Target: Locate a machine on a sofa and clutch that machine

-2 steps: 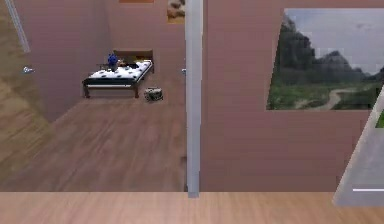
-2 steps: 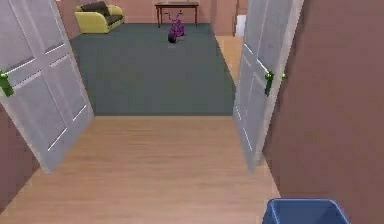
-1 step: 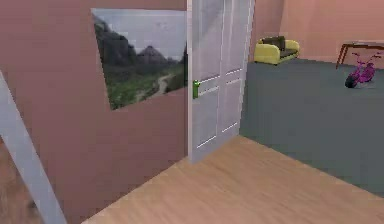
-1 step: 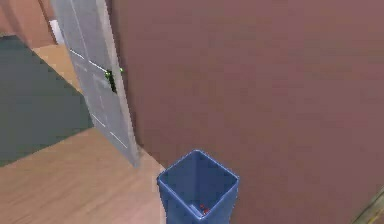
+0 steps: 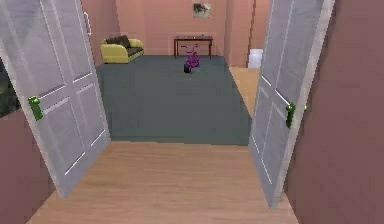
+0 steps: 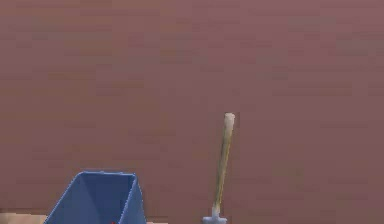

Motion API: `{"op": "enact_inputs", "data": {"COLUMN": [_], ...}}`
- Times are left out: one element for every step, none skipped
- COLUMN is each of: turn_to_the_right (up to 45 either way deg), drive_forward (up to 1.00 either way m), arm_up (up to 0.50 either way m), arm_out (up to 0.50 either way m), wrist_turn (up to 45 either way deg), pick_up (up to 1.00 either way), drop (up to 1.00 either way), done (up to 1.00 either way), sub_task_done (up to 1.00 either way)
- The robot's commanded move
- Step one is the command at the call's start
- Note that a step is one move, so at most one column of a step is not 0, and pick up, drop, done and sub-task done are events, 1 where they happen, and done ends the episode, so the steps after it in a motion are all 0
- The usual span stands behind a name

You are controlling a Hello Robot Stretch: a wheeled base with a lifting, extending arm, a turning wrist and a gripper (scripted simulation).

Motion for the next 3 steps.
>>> {"op": "enact_inputs", "data": {"turn_to_the_right": [3.0,0.0,0.0], "drive_forward": [0.0,1.0,1.0], "arm_up": [0.0,0.0,0.0], "arm_out": [0.0,0.0,0.0], "wrist_turn": [0.0,0.0,0.0], "pick_up": [0.0,0.0,0.0], "drop": [0.0,0.0,0.0], "done": [0.0,0.0,0.0], "sub_task_done": [0.0,0.0,0.0]}}
